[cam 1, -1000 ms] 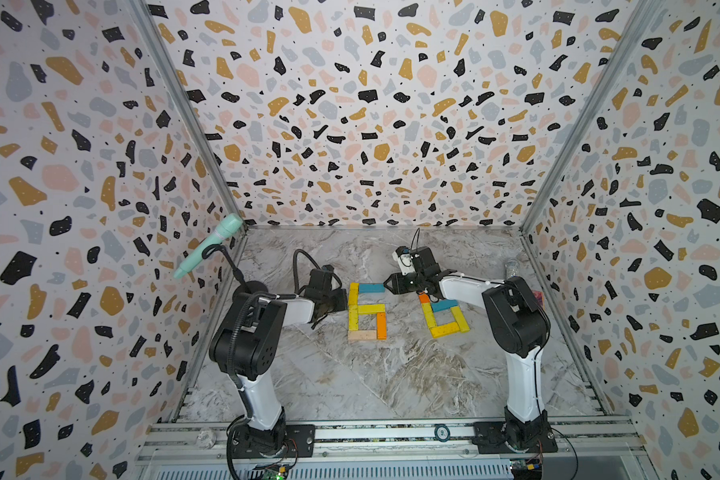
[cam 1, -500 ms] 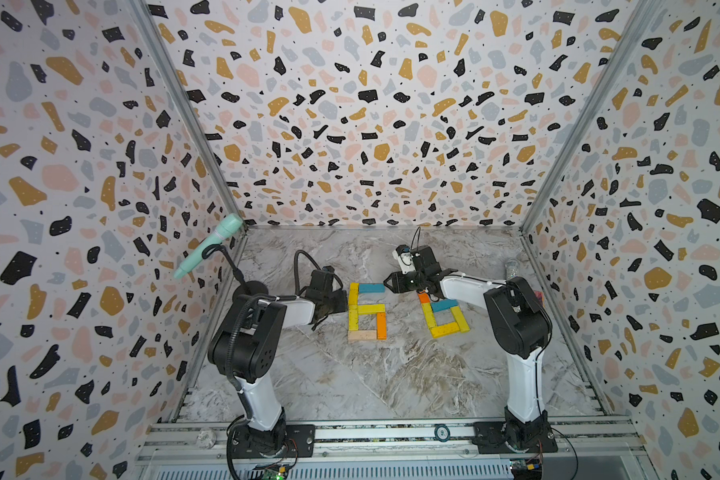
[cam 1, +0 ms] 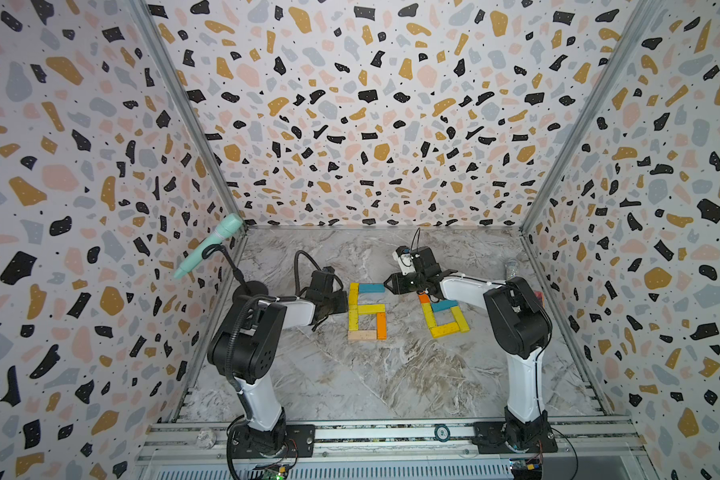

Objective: Assemble the number 6 with building blocks
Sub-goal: Adjust the building block at the center of the board.

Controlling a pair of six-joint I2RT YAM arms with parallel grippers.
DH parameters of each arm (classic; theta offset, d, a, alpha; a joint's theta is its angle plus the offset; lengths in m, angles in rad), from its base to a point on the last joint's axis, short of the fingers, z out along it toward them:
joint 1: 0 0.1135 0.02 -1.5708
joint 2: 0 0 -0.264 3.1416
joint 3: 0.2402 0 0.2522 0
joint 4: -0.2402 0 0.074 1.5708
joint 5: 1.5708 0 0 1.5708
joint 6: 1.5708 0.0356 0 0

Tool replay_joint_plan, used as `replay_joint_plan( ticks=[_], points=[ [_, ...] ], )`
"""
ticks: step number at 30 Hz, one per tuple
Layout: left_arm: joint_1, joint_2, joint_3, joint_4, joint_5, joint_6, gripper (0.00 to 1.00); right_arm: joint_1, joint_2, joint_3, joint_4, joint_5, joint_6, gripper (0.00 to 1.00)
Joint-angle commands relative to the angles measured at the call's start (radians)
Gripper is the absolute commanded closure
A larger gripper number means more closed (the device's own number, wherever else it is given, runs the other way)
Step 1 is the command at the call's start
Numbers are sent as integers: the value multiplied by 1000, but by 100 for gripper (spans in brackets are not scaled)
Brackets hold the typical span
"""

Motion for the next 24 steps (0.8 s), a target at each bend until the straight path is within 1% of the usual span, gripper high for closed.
replay_joint_plan(
  ticks=[1,12,24],
  points=[
    [-10,29,-55,-175,6,20,100,4,-58,-7,-6,6,-9,52],
    [-18,26,-52,-158,36,27,100,4,-56,-12,-5,4,-5,52],
    [-36,28,-58,-160,32,20,100,4,-66,-21,-1,7,-7,52]
  ],
)
